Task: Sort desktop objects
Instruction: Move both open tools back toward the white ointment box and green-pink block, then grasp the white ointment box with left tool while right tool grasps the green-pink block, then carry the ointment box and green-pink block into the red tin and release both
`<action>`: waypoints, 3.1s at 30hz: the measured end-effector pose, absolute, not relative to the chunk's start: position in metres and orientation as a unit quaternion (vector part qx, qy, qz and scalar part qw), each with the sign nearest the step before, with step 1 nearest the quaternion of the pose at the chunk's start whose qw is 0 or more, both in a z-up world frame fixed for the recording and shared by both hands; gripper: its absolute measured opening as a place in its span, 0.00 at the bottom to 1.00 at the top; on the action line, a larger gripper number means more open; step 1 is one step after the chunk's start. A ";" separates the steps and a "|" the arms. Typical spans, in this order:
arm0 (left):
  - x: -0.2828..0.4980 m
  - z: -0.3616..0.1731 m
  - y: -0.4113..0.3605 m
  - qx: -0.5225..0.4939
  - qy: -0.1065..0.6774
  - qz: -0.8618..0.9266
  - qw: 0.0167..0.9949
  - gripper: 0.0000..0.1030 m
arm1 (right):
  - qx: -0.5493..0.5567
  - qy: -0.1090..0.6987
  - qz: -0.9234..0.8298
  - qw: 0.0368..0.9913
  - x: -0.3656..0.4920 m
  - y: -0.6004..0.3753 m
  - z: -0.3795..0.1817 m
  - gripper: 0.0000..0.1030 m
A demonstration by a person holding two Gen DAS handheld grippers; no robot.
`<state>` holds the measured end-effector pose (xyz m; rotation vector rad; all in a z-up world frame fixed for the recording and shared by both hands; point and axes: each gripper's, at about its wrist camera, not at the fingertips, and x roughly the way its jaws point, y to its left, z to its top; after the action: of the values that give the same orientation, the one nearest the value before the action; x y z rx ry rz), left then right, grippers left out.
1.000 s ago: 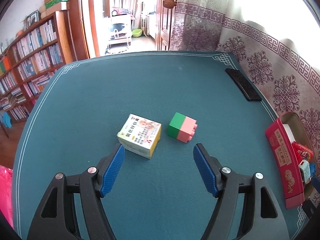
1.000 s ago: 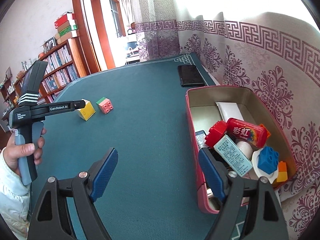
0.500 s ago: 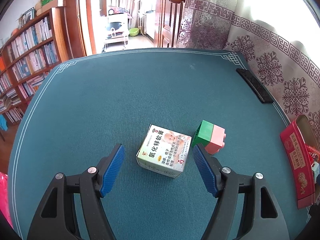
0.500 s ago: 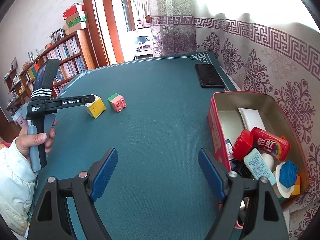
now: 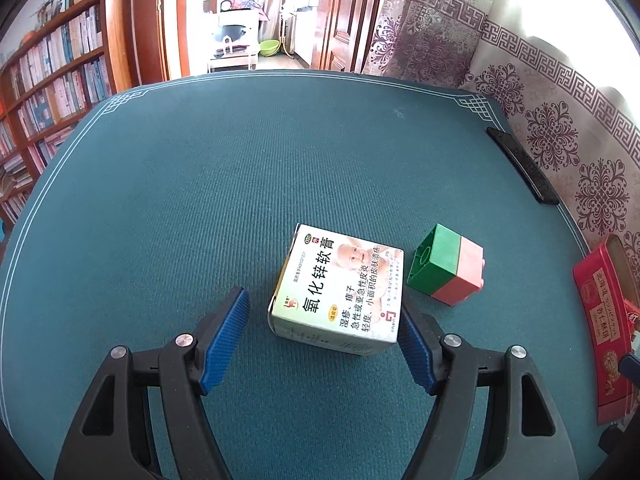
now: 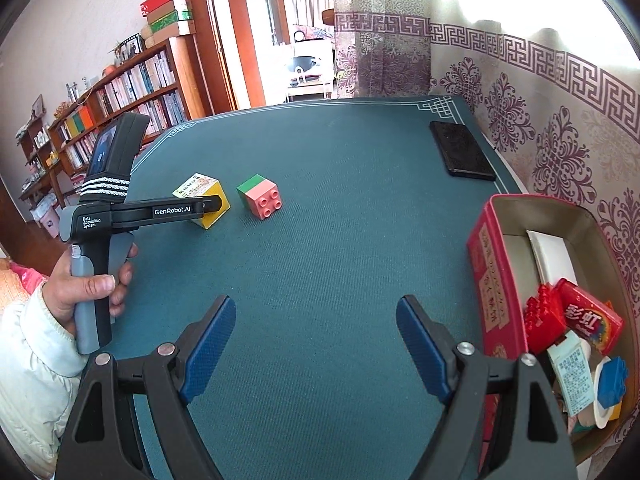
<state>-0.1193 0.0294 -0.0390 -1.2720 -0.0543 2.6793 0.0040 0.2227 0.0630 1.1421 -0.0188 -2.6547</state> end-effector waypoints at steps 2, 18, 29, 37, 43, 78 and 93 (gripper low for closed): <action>-0.118 -0.042 0.027 -0.427 -0.013 0.901 0.072 0.72 | 0.401 -0.011 -0.907 0.130 -0.002 0.220 0.060 0.83; -0.090 -0.038 0.004 -0.393 -0.037 0.919 0.027 0.53 | 0.449 0.052 -0.880 0.147 -0.049 0.176 0.051 0.83; -0.090 -0.043 -0.002 -0.404 -0.044 0.914 0.010 0.53 | 0.435 0.036 -0.890 0.136 -0.103 0.155 0.033 0.83; -0.091 -0.046 -0.007 -0.408 -0.051 0.912 0.005 0.53 | 0.429 0.037 -0.891 0.141 -0.130 0.137 0.025 0.80; -0.091 -0.047 -0.006 -0.409 -0.052 0.911 0.005 0.53 | 0.421 0.061 -0.893 0.146 -0.141 0.120 0.021 0.74; -0.075 -0.039 0.010 -0.397 -0.032 0.917 0.026 0.53 | 0.444 0.035 -0.890 0.102 -0.095 0.150 0.022 0.50; -0.058 -0.037 0.032 -0.385 0.001 0.922 0.034 0.53 | 0.437 0.001 -0.896 0.076 -0.037 0.190 0.031 0.50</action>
<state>-0.0576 0.0324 -0.0367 -1.1840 0.0042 2.8365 -0.0369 0.1897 0.0309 1.3105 0.0023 -2.6876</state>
